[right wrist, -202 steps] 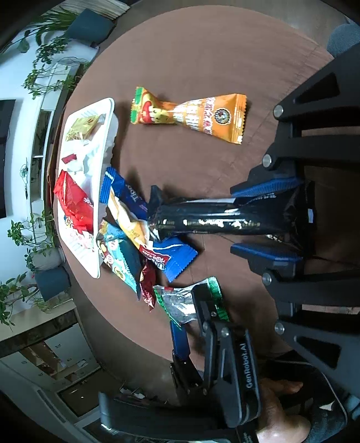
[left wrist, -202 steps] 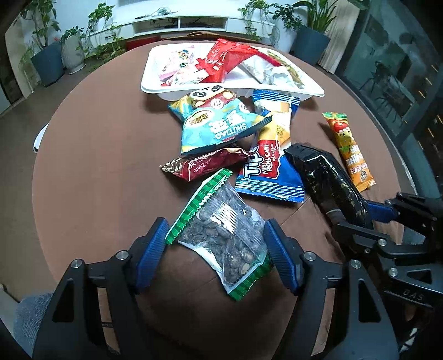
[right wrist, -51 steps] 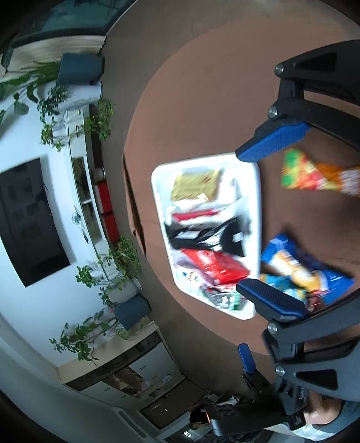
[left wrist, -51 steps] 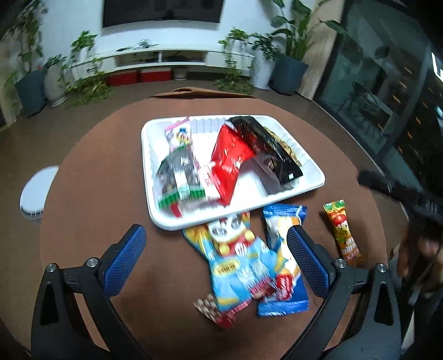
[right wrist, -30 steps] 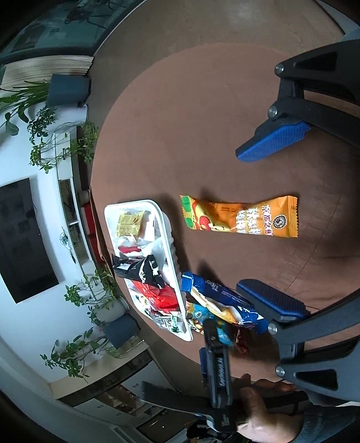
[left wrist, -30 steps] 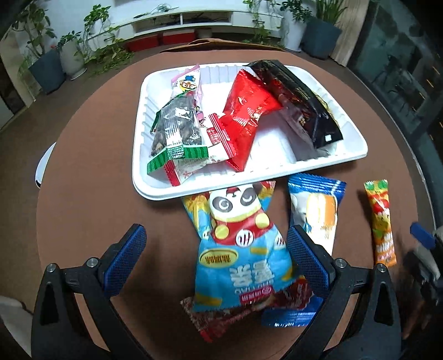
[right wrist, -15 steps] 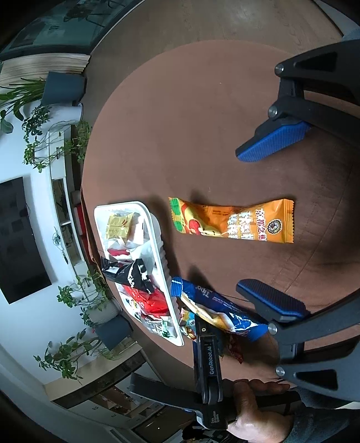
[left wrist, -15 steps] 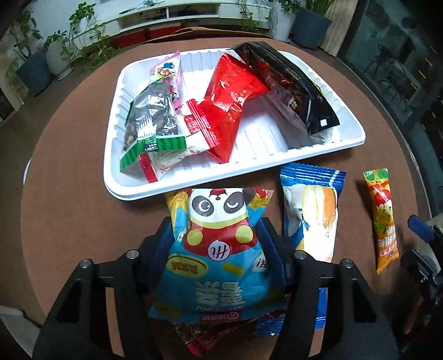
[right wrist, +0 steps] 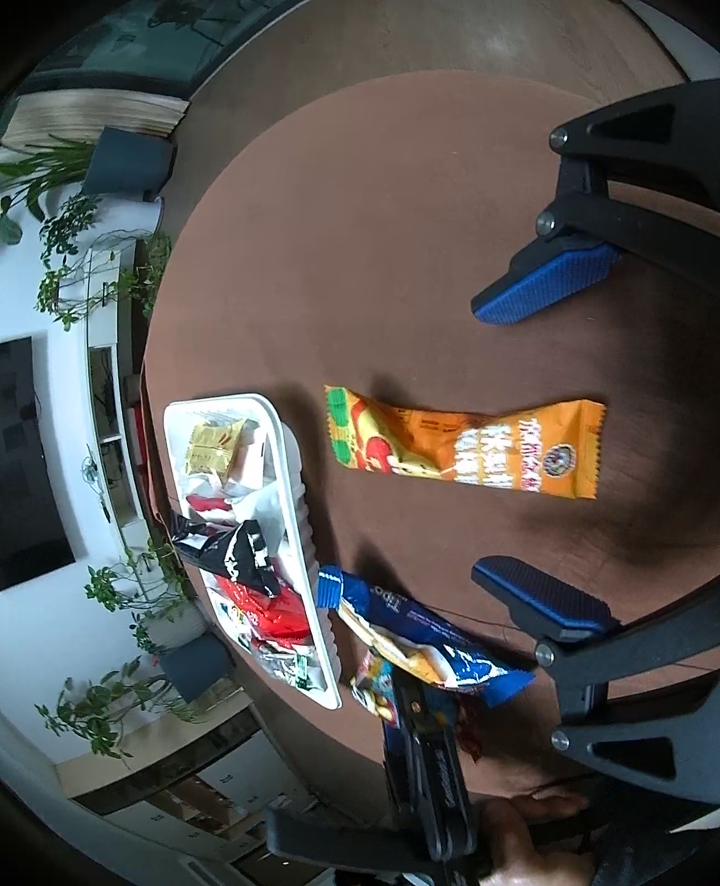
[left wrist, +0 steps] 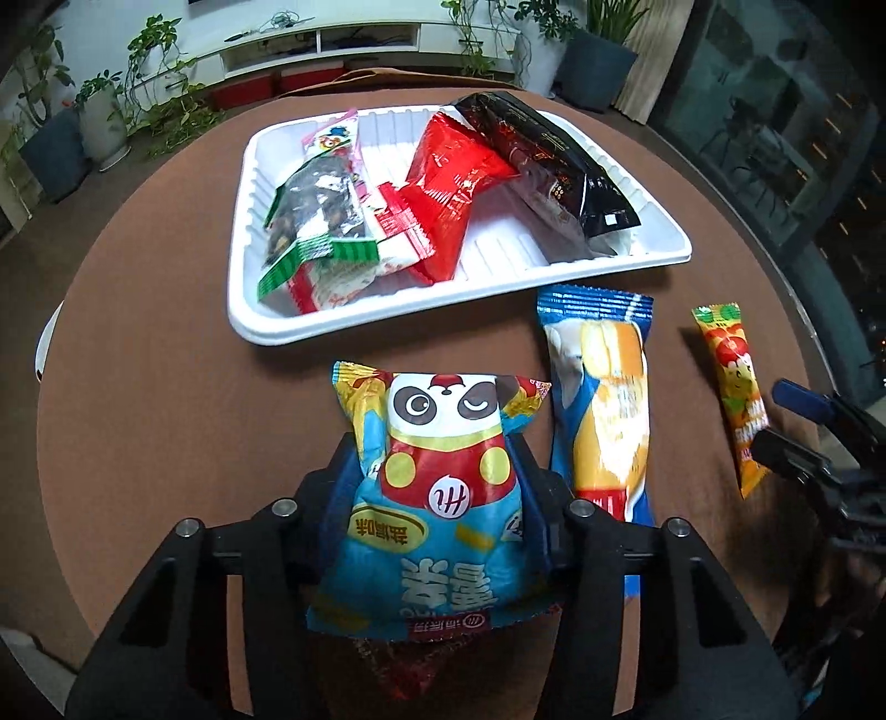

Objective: Organize snacks
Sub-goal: 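Grasp the blue panda bag with the left tool while the right tool grasps the orange bar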

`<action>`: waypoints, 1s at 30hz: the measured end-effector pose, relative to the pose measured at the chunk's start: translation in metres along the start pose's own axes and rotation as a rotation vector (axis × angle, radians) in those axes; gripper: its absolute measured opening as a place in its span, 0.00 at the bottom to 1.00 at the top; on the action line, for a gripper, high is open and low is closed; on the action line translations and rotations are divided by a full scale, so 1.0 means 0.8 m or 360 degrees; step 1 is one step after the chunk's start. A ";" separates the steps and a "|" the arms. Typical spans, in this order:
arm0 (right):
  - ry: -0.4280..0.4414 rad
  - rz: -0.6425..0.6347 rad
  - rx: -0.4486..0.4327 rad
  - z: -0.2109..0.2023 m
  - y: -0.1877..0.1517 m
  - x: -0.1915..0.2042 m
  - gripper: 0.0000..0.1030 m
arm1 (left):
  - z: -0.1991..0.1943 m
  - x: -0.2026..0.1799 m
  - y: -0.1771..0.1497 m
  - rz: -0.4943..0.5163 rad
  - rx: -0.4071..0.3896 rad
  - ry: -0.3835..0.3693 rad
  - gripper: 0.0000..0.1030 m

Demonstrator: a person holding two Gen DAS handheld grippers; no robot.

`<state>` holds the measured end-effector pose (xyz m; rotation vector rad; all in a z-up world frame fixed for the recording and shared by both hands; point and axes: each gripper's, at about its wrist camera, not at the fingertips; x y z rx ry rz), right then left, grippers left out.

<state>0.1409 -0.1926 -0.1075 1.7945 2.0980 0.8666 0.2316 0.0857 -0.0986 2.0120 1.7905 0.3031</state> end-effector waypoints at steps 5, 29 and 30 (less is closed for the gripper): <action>-0.0042 -0.0061 0.0099 0.019 0.009 0.004 0.73 | -0.013 0.005 -0.013 -0.0024 -0.0042 -0.0019 0.47; -0.0094 -0.0216 0.0198 0.009 0.000 0.030 0.18 | -0.066 -0.024 -0.074 -0.0088 -0.0171 -0.0119 0.46; -0.0082 -0.0196 0.0193 0.006 -0.001 0.028 0.16 | -0.067 -0.024 -0.074 -0.0090 -0.0175 -0.0122 0.46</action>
Point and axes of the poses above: each gripper's, at about its wrist camera, not at the fingertips, and z roughly the way its jaws point, x to its left, y to its top
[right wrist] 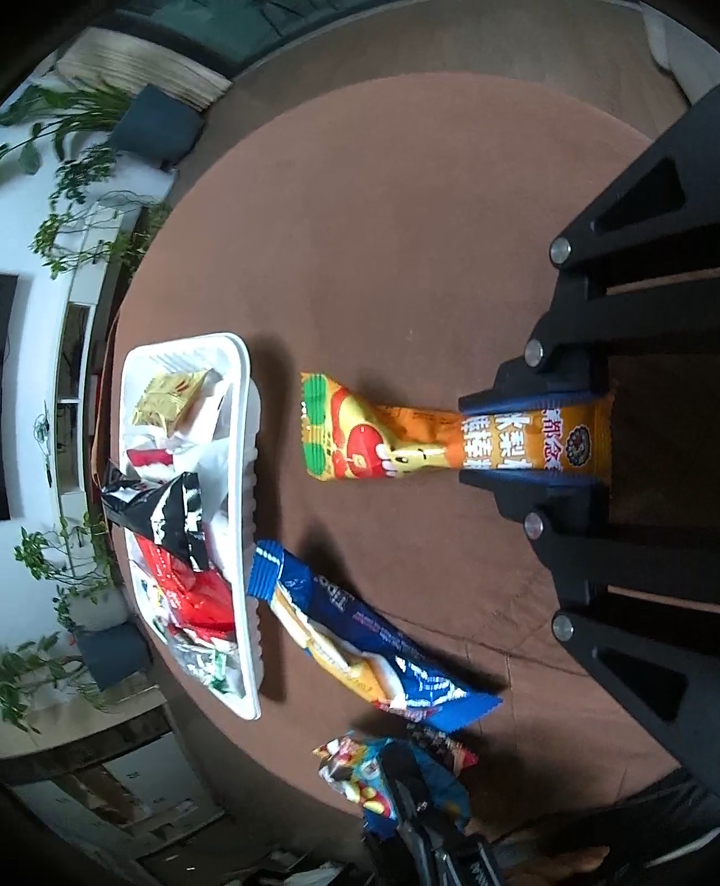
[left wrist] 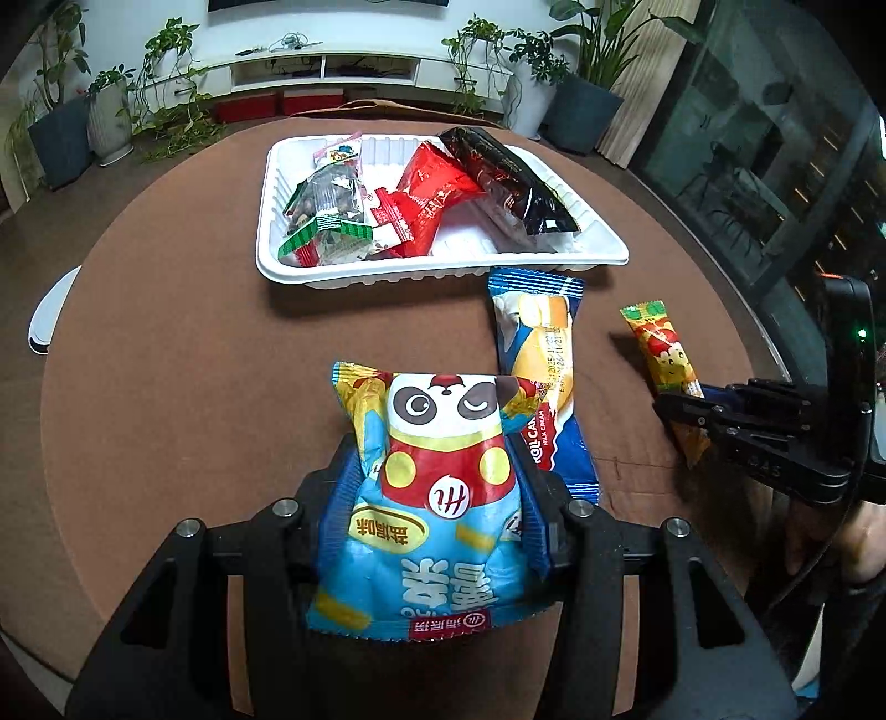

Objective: Organize snacks
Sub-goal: 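Grasp the blue panda bag with the left tool while the right tool grasps the orange bar, then carry the panda bag and orange bar into the white tray with both tools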

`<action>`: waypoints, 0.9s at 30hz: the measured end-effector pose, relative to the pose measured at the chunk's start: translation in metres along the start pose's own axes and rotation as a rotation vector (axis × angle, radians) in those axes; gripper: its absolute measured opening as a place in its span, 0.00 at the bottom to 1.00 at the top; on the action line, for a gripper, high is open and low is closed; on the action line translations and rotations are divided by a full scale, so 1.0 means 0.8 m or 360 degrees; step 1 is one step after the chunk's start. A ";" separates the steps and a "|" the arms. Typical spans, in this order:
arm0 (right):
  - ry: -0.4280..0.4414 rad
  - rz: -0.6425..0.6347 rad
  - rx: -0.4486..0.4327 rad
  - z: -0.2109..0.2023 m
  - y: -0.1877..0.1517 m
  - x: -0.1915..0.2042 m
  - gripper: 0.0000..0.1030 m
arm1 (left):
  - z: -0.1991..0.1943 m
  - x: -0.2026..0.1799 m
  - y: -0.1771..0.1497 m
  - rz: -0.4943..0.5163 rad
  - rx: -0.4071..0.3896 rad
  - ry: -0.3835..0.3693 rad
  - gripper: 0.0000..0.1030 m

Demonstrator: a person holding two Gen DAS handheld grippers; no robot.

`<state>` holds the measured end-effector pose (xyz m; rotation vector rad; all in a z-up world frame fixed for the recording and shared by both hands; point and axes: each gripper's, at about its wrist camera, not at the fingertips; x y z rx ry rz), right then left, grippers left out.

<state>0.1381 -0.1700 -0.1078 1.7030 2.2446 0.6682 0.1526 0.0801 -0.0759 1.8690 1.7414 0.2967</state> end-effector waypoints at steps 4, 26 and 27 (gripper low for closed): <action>0.0041 0.0039 -0.0035 -0.012 -0.005 -0.001 0.16 | -0.006 -0.001 -0.001 -0.0011 -0.0018 -0.0013 0.46; 0.0229 0.0191 -0.0136 -0.051 -0.002 -0.018 0.15 | -0.039 0.006 0.000 -0.0129 -0.0119 -0.0106 0.46; 0.0228 0.0198 -0.0141 -0.052 -0.001 -0.021 0.15 | -0.040 0.007 0.001 -0.0133 -0.0123 -0.0107 0.46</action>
Point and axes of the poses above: each gripper's, at about its wrist camera, not at the fingertips, and z roughly the way its jaws point, x to its left, y to its top
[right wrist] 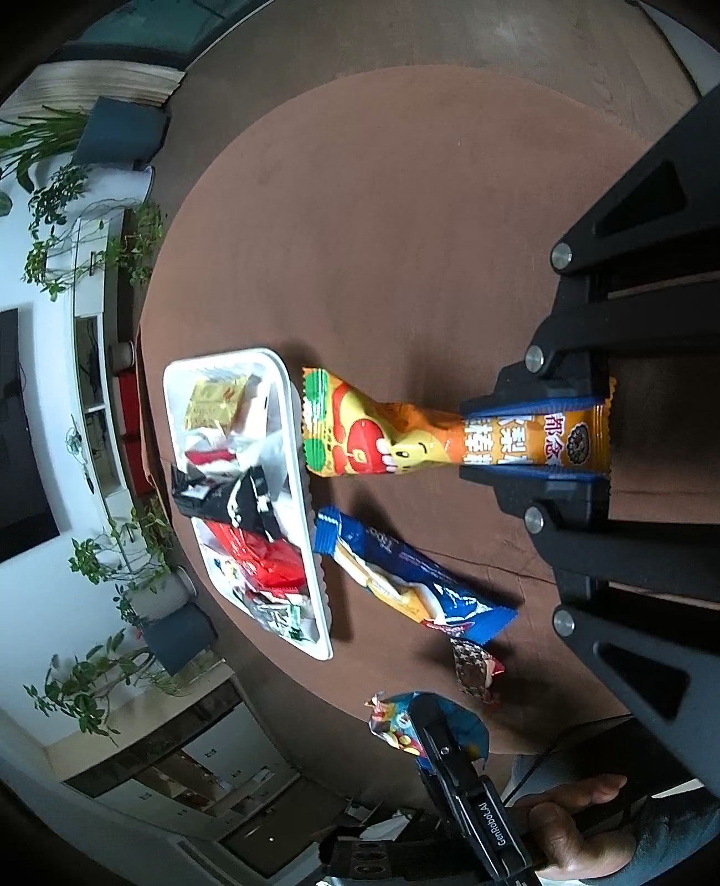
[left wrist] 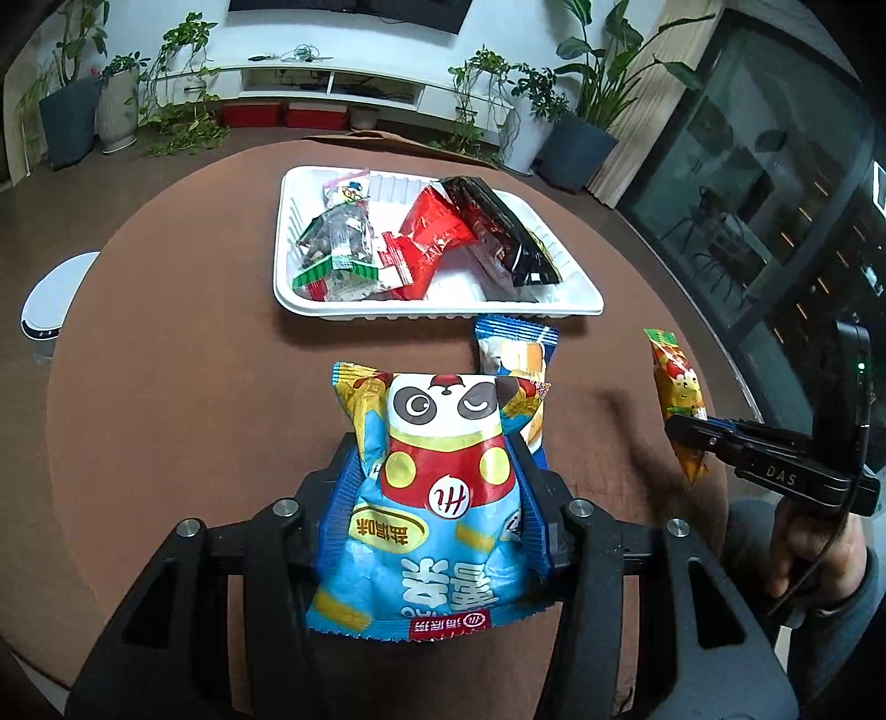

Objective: Organize snacks
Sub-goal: 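Carry the panda bag and orange bar into the white tray with both tools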

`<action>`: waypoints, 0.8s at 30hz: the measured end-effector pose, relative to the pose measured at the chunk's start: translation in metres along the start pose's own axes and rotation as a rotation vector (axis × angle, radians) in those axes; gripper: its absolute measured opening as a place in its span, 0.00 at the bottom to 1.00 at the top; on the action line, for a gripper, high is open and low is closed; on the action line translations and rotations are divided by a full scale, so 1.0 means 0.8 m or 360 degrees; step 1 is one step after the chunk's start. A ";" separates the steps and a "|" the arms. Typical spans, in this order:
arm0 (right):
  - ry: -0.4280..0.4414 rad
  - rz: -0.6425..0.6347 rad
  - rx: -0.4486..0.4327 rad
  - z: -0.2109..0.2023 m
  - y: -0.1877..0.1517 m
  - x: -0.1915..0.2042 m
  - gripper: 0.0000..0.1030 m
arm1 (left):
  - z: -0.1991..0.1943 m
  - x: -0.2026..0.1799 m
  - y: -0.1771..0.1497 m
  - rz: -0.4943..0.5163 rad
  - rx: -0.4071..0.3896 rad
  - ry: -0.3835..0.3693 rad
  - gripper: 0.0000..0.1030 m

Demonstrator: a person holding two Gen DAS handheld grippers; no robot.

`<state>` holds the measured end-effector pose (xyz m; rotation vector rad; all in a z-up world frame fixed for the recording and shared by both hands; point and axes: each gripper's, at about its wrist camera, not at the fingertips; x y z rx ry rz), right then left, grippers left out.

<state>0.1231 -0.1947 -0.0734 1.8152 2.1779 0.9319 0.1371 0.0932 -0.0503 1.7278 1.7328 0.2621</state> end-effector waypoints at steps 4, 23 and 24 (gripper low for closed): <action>-0.0007 0.0016 -0.0019 -0.006 0.004 -0.008 0.15 | -0.005 0.005 0.005 -0.0015 -0.0015 -0.0007 0.46; -0.0001 -0.0044 -0.0258 -0.030 0.149 -0.029 0.15 | -0.052 0.026 0.146 0.0051 -0.0228 0.0044 0.46; 0.0021 -0.0071 -0.0272 -0.027 0.162 -0.021 0.15 | -0.050 0.025 0.157 0.0058 -0.0232 0.0040 0.46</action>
Point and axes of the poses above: each gripper's, at about its wrist camera, not at the fingertips, and z roughly the way its jaws point, x to its left, y to its top
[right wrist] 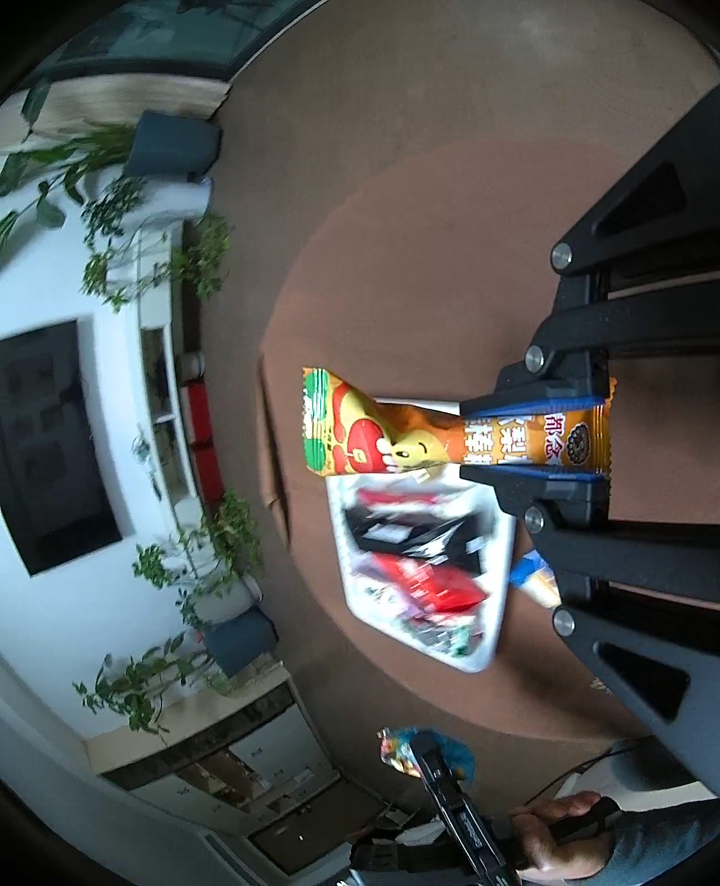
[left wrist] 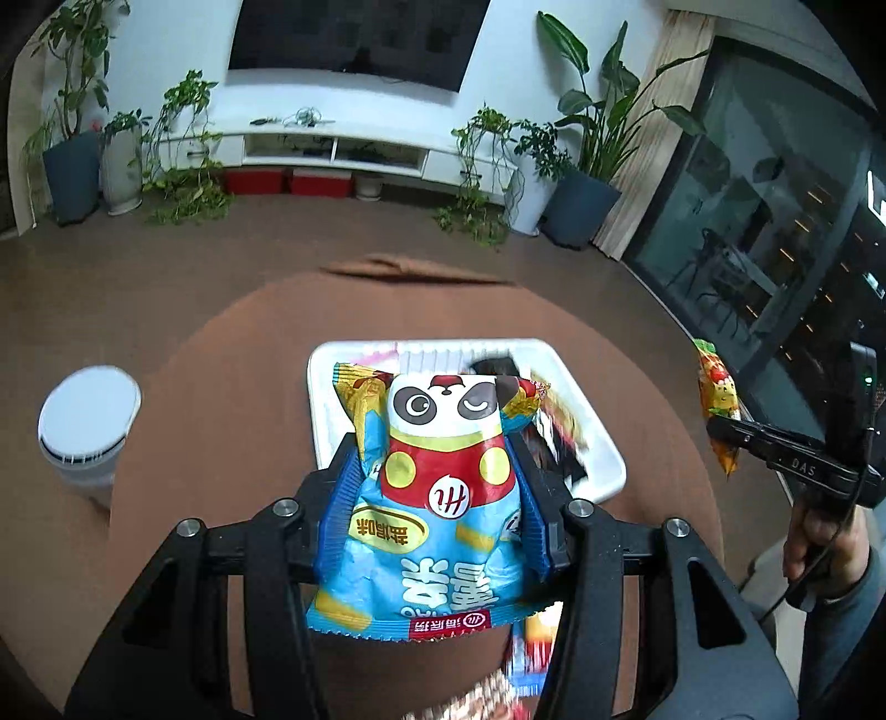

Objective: Organize snacks
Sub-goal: 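Carry the panda bag and orange bar into the white tray with both tools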

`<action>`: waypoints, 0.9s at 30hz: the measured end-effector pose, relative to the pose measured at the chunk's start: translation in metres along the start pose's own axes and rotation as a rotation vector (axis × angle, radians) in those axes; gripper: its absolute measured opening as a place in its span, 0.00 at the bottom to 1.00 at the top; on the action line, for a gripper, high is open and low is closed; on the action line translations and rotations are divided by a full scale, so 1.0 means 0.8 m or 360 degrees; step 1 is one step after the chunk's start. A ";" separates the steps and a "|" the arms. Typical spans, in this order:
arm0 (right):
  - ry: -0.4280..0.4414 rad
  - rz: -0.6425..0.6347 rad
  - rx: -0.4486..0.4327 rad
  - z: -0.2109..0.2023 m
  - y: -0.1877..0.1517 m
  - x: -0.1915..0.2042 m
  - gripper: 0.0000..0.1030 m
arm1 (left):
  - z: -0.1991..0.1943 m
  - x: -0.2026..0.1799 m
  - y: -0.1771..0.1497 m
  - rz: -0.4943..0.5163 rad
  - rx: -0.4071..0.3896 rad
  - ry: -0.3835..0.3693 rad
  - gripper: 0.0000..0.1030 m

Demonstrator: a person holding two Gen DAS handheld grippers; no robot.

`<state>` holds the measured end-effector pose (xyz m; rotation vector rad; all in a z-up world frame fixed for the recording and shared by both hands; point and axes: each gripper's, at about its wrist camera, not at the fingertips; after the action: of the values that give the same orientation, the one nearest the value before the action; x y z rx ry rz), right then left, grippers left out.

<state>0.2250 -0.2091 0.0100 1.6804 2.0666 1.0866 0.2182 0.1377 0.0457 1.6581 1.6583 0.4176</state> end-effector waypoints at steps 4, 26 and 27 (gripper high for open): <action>0.0081 -0.0083 0.0005 0.036 0.036 0.029 0.15 | 0.033 -0.003 0.029 0.0020 0.0057 -0.0022 0.46; 0.0030 -0.0132 0.0362 0.202 0.040 0.027 0.16 | 0.205 -0.013 -0.006 0.0028 0.0333 0.0001 0.46; 0.0021 -0.0135 0.0369 0.203 0.039 0.026 0.16 | 0.206 -0.014 -0.007 0.0026 0.0334 0.0001 0.46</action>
<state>0.3424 -0.1265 -0.0752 1.6715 2.3255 0.8626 0.3266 0.0819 -0.0662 1.8240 1.7387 0.2589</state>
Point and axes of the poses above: each gripper's, at about its wrist camera, not at the fingertips, and z roughly the way its jaws point, x to its left, y to its top
